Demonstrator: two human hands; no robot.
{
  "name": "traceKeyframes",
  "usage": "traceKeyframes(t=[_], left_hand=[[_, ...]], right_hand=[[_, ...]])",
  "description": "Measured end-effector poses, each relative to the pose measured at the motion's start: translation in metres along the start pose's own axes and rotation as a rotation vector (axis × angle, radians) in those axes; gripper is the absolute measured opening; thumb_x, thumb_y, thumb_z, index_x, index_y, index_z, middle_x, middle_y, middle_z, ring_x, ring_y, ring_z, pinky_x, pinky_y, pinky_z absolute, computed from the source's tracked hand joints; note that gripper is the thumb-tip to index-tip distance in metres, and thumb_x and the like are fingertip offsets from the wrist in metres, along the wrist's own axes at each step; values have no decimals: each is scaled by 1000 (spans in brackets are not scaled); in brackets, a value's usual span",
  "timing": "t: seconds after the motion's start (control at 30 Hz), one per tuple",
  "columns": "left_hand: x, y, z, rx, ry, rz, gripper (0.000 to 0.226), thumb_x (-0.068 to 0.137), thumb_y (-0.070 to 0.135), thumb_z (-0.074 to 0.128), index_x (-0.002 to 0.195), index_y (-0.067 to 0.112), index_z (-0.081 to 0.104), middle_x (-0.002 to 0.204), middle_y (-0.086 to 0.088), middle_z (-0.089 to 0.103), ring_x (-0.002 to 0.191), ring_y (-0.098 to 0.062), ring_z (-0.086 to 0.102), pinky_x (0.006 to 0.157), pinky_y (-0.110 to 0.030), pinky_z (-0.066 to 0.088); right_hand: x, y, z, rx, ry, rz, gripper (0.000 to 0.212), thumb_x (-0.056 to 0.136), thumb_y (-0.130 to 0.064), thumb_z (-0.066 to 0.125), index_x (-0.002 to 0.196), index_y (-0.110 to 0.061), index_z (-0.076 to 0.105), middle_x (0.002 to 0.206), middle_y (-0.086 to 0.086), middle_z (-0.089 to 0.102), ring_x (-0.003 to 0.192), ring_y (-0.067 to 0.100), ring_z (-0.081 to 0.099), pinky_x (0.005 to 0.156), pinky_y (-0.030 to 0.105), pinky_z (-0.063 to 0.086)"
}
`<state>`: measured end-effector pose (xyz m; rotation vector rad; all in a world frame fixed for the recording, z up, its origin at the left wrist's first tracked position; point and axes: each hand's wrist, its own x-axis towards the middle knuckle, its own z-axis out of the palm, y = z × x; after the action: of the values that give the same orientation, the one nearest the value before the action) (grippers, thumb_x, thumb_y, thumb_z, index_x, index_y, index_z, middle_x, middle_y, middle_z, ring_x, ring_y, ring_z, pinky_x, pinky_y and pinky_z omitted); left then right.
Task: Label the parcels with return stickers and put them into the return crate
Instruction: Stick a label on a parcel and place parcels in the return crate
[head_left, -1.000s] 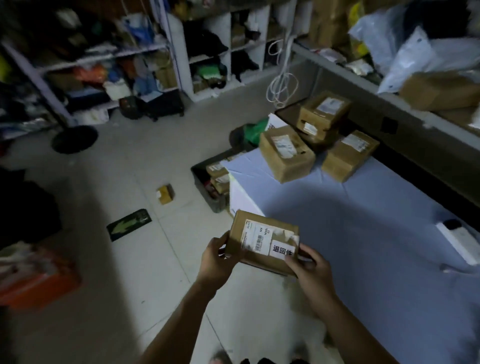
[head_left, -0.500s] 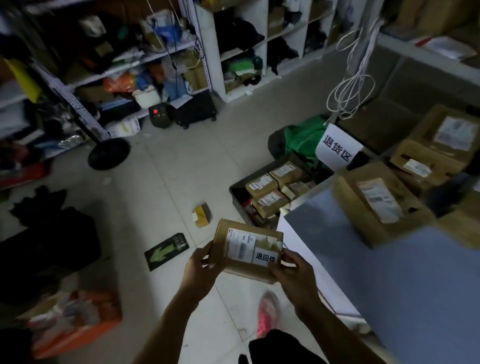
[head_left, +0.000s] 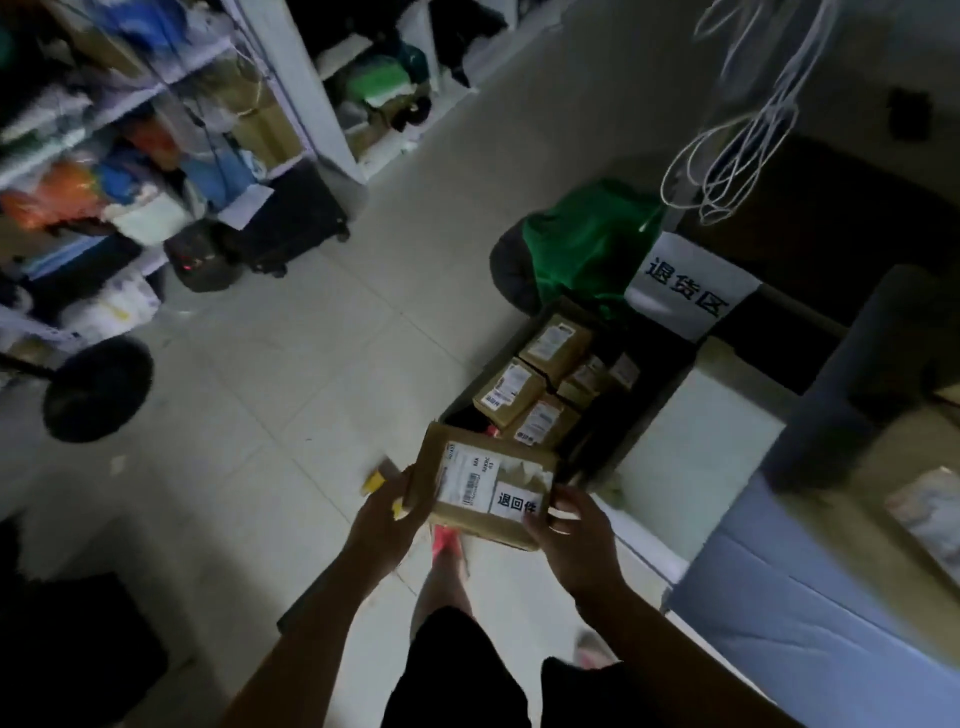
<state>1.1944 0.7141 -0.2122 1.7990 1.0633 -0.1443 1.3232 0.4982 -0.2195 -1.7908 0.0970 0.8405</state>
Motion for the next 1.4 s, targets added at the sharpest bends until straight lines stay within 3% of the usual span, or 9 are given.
traceKeyframes(t=[0.17,0.33,0.43,0.57,0.67,0.77,0.9,1.1,1.4], left_hand=[[147,-23,-3,179,-265,113,60,93,68,52,144,37,51,128,9,65,113,-7,63,94,-32,55],[280,-64,31,302,-370,126,47,97,46,60,134,17,59,121,2,64,96,-11,66,62,-12,48],[353,-101,63,394,-415,159,37,99,39,61,126,13,60,119,5,59,99,-12,61,71,-14,48],[447,-167,103,509,-419,213,39,92,44,62,108,8,65,101,-11,66,88,-25,68,78,-44,59],[486,-193,122,528,-418,260,35,98,37,62,117,7,63,107,-8,67,93,-18,65,75,-23,54],[506,-205,128,521,-435,330,36,99,35,61,123,8,64,111,-1,69,96,-12,65,75,-12,50],[500,-226,121,518,-448,323,36,95,30,66,124,8,63,115,-4,71,106,-15,66,88,-37,60],[491,-218,119,528,-316,330,40,87,28,77,119,6,68,112,-5,74,99,-17,71,82,-41,62],[435,-77,70,694,-283,508,55,94,39,68,140,11,56,136,-10,62,125,-26,59,103,-41,50]], right_hand=[[90,23,54,66,184,188,44,79,-14,86,103,-43,63,106,-8,73,92,13,74,84,39,63],[191,85,102,116,279,335,41,81,-10,84,114,-30,69,103,-7,74,98,19,74,92,47,60],[256,138,130,135,307,385,50,77,-9,85,119,-28,69,102,-11,76,99,12,73,91,47,60],[342,214,171,125,343,361,44,79,-18,86,117,-30,69,102,-12,77,97,7,73,86,44,62],[372,242,187,86,431,340,31,78,-31,88,102,-34,69,95,-11,77,88,5,73,80,38,63],[382,248,193,27,436,276,38,77,-29,89,102,-40,62,97,-13,75,90,2,73,79,32,63],[386,252,197,-63,414,295,45,75,-20,91,108,-29,61,95,-16,73,90,-1,71,80,34,64],[386,248,197,-157,359,301,50,72,-32,92,113,-21,65,98,-12,76,88,2,73,79,36,64],[330,142,139,-373,328,163,45,79,-25,86,120,-19,66,111,-4,73,96,10,70,77,24,57]])
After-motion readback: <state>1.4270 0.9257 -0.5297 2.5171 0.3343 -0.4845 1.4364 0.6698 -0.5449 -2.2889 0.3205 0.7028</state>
